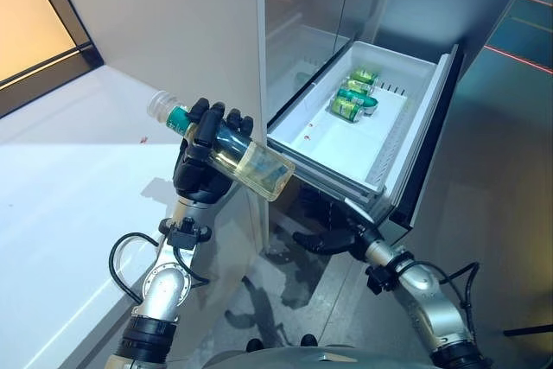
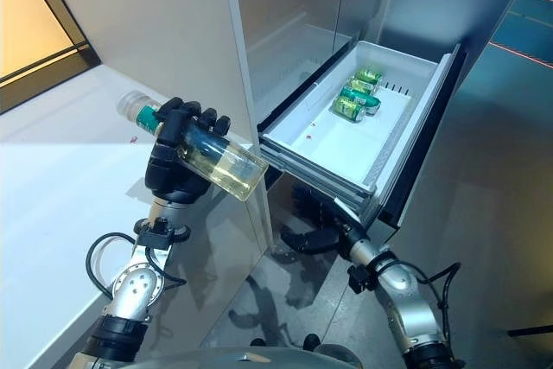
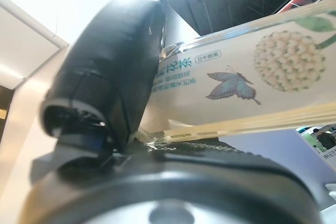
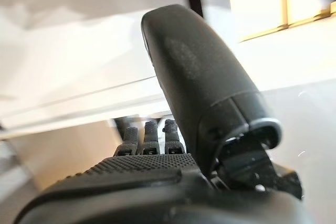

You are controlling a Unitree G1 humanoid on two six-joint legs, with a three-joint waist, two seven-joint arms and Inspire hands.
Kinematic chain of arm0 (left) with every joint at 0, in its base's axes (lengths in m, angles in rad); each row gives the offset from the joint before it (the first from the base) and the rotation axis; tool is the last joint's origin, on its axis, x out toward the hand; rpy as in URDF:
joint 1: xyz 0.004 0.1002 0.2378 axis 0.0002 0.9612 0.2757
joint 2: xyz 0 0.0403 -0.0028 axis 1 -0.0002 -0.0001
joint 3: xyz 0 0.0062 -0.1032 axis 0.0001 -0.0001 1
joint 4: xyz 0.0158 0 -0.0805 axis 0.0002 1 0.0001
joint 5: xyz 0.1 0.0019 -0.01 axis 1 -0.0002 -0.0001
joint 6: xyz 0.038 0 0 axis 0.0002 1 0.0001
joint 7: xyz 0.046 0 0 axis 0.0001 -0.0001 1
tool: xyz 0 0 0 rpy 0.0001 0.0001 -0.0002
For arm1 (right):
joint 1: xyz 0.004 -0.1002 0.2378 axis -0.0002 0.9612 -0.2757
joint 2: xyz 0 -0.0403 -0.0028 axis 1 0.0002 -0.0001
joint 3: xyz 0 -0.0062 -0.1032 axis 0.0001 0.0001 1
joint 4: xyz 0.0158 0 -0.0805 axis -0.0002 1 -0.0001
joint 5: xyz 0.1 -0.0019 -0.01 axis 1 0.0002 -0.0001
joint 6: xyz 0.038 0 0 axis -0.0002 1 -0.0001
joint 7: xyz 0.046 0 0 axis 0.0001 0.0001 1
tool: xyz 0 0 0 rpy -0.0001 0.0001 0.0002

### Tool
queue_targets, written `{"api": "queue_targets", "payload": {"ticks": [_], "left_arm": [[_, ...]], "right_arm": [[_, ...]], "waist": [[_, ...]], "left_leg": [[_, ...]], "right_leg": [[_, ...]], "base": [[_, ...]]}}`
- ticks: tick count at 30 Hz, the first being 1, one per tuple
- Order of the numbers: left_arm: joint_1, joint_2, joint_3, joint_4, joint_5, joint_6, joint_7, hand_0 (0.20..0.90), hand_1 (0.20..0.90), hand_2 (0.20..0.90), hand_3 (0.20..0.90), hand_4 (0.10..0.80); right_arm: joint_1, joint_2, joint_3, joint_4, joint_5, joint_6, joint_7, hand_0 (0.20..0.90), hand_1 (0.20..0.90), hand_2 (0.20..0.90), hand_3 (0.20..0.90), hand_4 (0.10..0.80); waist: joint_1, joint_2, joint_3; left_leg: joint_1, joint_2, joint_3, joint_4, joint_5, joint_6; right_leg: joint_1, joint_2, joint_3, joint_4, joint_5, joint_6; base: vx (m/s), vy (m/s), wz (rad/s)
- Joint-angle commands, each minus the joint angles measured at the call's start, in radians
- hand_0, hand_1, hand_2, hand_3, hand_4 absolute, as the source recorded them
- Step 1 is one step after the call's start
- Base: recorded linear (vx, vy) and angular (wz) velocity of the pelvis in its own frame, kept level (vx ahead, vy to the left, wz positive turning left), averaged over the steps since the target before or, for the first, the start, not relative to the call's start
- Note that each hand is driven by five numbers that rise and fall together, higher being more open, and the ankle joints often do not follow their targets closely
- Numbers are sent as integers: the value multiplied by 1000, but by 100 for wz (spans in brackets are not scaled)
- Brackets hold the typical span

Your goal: Put drinks into fridge and close the fridge

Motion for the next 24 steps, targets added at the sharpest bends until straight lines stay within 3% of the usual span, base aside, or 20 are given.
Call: {"api": "queue_targets", "payload": {"ticks": [1, 6, 15, 24], "left_arm": [[-76, 15, 50, -159, 55, -111, -82, 300, 300, 300, 200, 100], [-93, 61, 43, -196, 180, -186, -50, 300, 300, 300, 200, 100], [-184, 176, 6, -222, 435, -329, 102, 300, 300, 300, 200, 100], [-262, 252, -33, -221, 636, -421, 243, 300, 300, 300, 200, 100]], "right_arm": [[-117, -29, -72, -196, 109, -81, 31, 900, 900, 900, 900, 800], [-163, -82, -94, -302, 164, -26, 44, 900, 900, 900, 900, 800], [-240, -156, -62, -354, 346, 165, 122, 900, 900, 900, 900, 800], [-304, -229, -19, -355, 315, 224, 171, 900, 900, 900, 900, 800]], "waist": [[-8, 19, -91], [-3, 19, -103], [1, 9, -117], [-3, 0, -122]], "left_leg": [[2, 19, 23, 1, -62, -30], [-6, 20, 26, 1, -61, -30], [-14, 16, 25, 1, -55, -30], [-19, 13, 23, 1, -52, -29]], "right_leg": [[-2, -4, -4, 56, -36, 54], [-6, -1, 2, 46, -32, 51], [-9, 2, 6, 39, -25, 50], [-14, 3, 11, 36, -19, 51]], "base": [[-31, -7, -4], [-39, -10, -6], [-18, -10, 0], [0, 0, 0]]}}
